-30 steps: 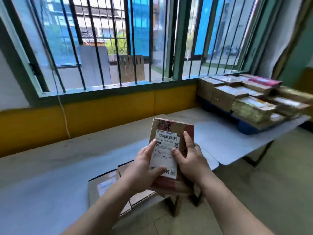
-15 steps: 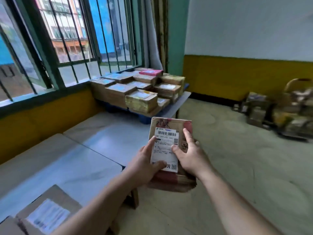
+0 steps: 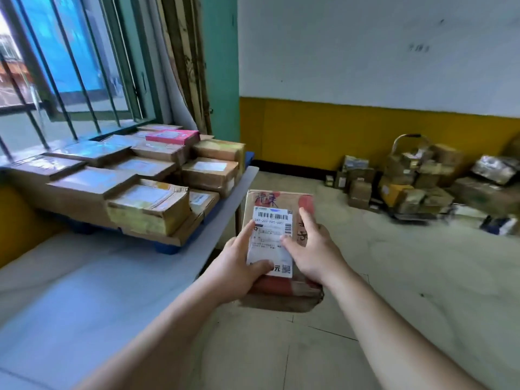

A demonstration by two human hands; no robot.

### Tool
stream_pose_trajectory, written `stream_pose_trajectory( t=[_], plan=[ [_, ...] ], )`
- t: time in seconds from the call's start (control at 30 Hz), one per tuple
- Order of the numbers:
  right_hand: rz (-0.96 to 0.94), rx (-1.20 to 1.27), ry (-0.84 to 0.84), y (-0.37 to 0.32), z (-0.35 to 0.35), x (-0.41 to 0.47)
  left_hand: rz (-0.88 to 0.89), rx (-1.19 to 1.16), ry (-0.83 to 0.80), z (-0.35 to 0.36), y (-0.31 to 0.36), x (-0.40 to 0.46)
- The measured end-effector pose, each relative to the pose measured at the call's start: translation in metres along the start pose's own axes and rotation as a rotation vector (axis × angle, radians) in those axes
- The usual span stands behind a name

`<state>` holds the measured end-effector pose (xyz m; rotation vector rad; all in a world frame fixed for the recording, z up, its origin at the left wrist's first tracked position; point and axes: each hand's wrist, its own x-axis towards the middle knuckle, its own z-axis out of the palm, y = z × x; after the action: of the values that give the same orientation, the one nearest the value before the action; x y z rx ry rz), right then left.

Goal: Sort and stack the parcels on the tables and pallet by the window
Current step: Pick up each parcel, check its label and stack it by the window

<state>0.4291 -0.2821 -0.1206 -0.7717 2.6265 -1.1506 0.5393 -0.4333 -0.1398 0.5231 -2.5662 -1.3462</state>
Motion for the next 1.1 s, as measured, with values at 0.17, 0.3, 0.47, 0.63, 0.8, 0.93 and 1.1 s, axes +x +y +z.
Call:
stream_pose_trajectory(
  t=[0.17,0.3,0.47,0.63,0.8,0.93,1.1],
  plan=[
    [0.024,-0.009,0.023,0.011,-0.013,0.064,0.019,0.024,-0.021,0.002,0.008,0.071],
    [0.039,-0.019,-0.002,0.030,-0.020,0.121,-0.025,0.050,-0.035,0.012,0.013,0.126],
    [-0.010,0.002,-0.042,0.051,-0.033,0.203,-0.059,0.107,0.027,0.027,0.024,0.199],
    [-0.123,-0.002,-0.114,0.042,-0.037,0.280,-0.108,0.063,0.142,0.017,0.022,0.255],
    [-0.270,0.037,-0.227,-0.006,-0.006,0.337,-0.205,0.049,0.286,-0.033,0.006,0.274],
    [-0.375,0.044,-0.297,-0.055,0.031,0.375,-0.237,0.102,0.452,-0.079,-0.015,0.282],
    [-0.480,0.036,-0.378,-0.111,0.084,0.413,-0.272,0.098,0.587,-0.134,-0.050,0.291]
  ],
)
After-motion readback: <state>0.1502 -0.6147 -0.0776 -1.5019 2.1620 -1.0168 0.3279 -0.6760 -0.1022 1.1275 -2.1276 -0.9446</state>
